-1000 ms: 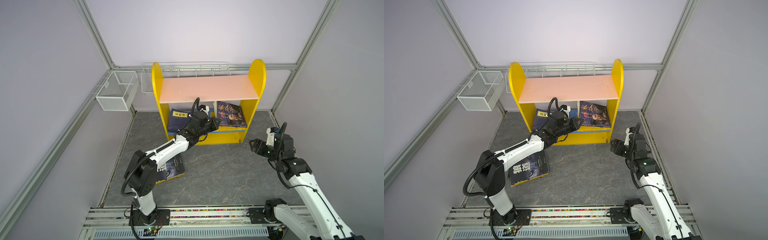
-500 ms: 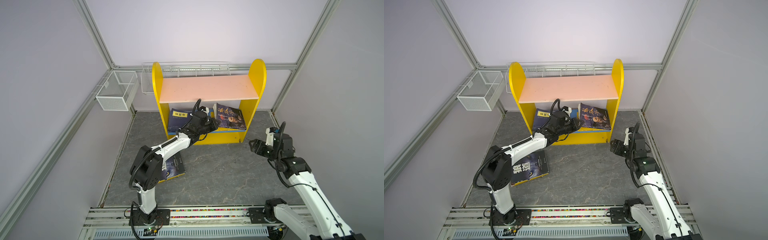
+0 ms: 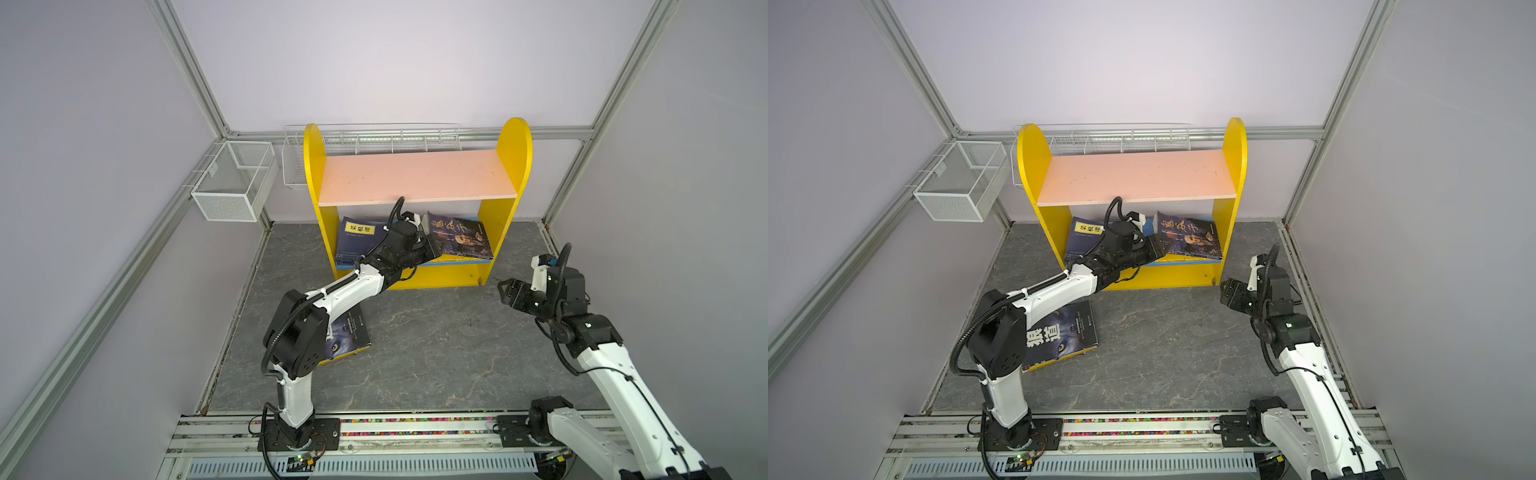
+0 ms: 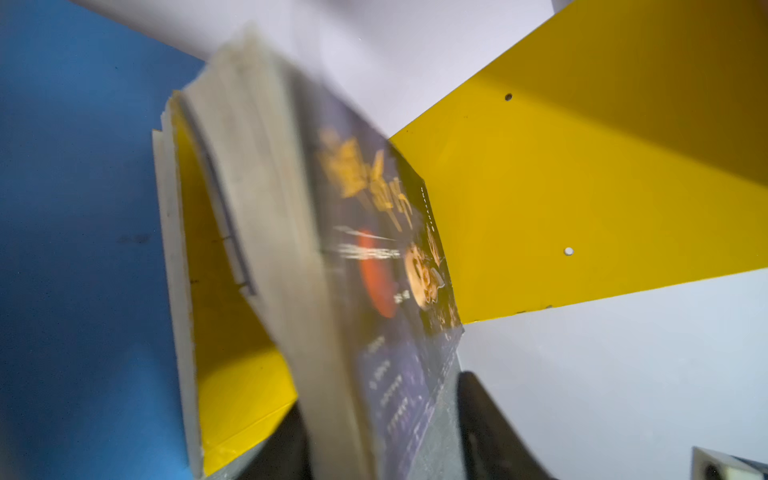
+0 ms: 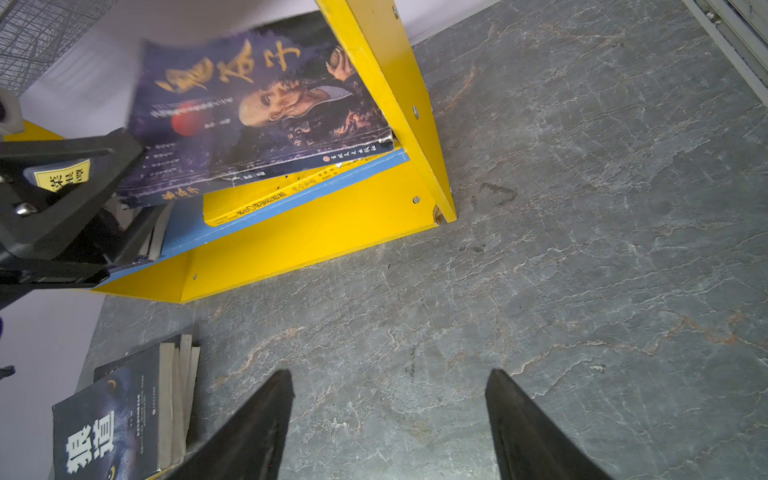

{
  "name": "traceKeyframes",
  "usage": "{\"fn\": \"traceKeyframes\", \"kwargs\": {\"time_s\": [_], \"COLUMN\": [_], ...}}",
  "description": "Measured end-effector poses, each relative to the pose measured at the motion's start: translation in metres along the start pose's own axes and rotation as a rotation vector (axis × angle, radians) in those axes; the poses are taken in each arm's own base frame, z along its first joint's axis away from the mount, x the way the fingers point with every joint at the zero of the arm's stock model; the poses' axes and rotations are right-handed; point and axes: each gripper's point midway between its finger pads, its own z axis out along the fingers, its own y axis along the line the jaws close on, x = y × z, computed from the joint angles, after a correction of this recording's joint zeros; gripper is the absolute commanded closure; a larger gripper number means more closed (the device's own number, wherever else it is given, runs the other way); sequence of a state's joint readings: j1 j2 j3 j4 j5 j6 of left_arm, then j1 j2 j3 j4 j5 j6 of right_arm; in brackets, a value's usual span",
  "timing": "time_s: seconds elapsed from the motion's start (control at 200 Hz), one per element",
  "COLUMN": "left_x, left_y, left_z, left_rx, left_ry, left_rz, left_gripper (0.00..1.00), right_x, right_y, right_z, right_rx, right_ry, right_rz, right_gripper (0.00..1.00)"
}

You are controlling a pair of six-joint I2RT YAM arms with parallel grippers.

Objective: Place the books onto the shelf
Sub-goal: 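Carry the purple book onto the blue shelf with the left gripper, then push the purple book flat with the right gripper while the left withdraws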

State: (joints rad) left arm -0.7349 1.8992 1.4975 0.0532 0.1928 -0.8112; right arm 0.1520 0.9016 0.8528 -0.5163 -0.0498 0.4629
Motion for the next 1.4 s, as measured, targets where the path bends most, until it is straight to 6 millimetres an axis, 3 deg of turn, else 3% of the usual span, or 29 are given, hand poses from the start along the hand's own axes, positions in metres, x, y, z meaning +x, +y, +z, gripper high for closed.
{"fn": "traceKeyframes", "kwargs": {"time_s": [0.225, 0.39, 0.755, 0.935, 1.02, 1.205, 1.32, 1.4], "left_x": [0.002, -0.001, 0.003, 0.008, 0.008, -0.008, -0.019, -0.024], "left_y": [-0.01, -0.015, 0.012, 0.014, 0.008, -0.029, -0.05, -0.045], "left_z": [0.004, 0.003, -0.008, -0.014, -0.019, -0.055, -0.097, -0.129], "left_rx": [-0.026, -0.065, -0.271, -0.317, -0.319, -0.287, -0.274, -0.301], "left_ry": [-0.001, -0.016, -0.011, -0.004, -0.007, -0.082, -0.149, -0.196], "left_rz": [0.041, 0.067, 0.098, 0.148, 0.175, 0.263, 0.284, 0.263], "left_gripper": [0.0, 0.0, 0.0, 0.0, 0.0, 0.0, 0.0, 0.0], "right_x": [0.0, 0.0, 0.001, 0.005, 0.004, 0.004, 0.004, 0.005], "right_y": [0.0, 0.001, 0.0, 0.0, 0.009, 0.05, 0.066, 0.072], "right_z": [0.0, 0.0, 0.0, 0.008, 0.014, 0.036, 0.058, 0.076], "right_rx": [-0.001, -0.004, -0.003, 0.01, 0.002, -0.038, -0.029, -0.014], "right_ry": [0.0, 0.002, 0.003, 0.039, 0.06, 0.129, 0.176, 0.209], "right_rz": [0.0, 0.0, 0.006, 0.01, -0.002, -0.088, -0.089, -0.08], "right_gripper": [0.24, 0.24, 0.25, 0.36, 0.44, 0.71, 0.77, 0.78]}}
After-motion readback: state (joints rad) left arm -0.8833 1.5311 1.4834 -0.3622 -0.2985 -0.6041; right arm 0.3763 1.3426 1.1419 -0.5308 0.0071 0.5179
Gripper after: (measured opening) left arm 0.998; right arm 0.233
